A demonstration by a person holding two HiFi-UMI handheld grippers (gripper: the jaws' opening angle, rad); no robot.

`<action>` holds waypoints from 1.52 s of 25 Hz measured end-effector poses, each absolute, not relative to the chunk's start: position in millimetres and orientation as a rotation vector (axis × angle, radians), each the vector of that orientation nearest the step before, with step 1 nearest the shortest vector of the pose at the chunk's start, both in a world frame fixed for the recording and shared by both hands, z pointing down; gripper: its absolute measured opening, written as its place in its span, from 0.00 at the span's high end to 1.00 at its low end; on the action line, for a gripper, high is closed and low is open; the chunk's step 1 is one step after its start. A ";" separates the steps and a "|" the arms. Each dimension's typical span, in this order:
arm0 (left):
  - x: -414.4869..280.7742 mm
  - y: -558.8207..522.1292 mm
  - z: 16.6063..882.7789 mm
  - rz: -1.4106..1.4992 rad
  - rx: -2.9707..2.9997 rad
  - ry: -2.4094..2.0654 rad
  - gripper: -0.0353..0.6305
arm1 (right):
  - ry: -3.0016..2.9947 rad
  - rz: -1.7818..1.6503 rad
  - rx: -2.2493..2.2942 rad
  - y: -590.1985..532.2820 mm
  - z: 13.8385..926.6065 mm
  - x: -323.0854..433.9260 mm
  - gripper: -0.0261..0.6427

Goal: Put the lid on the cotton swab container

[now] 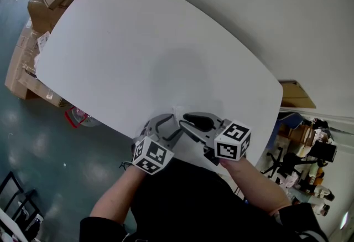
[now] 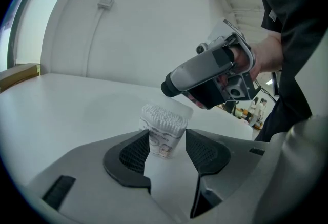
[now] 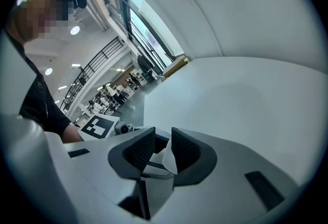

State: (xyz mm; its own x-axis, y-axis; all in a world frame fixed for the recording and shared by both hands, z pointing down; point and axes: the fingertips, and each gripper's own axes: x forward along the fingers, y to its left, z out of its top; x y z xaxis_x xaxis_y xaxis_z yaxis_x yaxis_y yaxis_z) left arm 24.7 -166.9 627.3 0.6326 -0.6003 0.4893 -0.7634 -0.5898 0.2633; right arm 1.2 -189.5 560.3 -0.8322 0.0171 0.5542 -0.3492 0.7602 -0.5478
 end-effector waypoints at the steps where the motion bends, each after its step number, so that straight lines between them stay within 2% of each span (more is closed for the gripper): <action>1: 24.7 -166.4 627.4 0.485 2.404 -1.068 0.60 | -2.407 0.895 0.249 -188.9 561.5 0.6 0.82; 23: 32.7 -170.1 630.6 0.470 2.429 -0.990 0.63 | -2.262 0.613 0.362 -199.2 580.4 20.8 0.90; 38: 45.0 -172.7 633.2 0.486 2.453 -0.930 0.65 | -2.244 0.630 0.379 -205.2 587.2 29.9 0.93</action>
State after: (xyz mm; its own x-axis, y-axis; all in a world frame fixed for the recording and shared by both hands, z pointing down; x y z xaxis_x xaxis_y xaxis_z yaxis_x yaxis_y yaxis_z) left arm 45.0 -172.7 633.2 0.7074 -0.5227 0.4758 -0.6890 -0.6600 0.2993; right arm 29.9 -205.2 587.2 -0.6668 -0.0734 0.7416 -0.4486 0.8342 -0.3208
